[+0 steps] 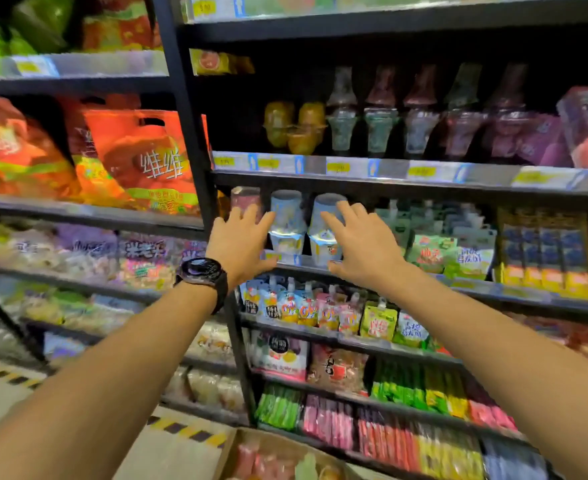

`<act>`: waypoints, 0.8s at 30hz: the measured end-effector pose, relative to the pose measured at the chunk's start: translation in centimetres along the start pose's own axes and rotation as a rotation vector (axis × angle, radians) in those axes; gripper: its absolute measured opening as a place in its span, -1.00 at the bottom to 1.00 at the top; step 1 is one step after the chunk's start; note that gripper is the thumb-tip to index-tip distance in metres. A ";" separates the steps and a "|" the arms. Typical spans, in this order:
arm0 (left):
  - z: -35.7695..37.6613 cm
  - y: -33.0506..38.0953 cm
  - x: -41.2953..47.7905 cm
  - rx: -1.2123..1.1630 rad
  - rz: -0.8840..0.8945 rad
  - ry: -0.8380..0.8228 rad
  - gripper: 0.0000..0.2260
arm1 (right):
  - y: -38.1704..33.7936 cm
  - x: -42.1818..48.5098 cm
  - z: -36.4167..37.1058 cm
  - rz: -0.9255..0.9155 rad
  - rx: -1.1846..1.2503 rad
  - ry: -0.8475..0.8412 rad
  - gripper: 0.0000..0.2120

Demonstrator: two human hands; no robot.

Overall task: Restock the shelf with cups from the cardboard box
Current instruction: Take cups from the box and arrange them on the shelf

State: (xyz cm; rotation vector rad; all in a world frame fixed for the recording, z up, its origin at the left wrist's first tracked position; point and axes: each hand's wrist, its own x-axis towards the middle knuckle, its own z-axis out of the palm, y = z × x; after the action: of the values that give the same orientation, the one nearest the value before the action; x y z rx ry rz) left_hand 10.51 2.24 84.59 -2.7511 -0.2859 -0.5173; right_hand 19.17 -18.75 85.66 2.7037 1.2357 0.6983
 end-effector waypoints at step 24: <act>28.7 0.3 -24.3 -0.203 0.152 -0.682 -0.25 | -21.9 -18.5 26.4 0.213 0.227 -0.837 -0.25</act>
State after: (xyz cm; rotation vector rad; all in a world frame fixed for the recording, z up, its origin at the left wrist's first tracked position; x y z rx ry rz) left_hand -2.53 8.77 49.86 -3.0262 -0.1789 0.4737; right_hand 5.06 -14.86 49.54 2.7974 0.8384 -0.5736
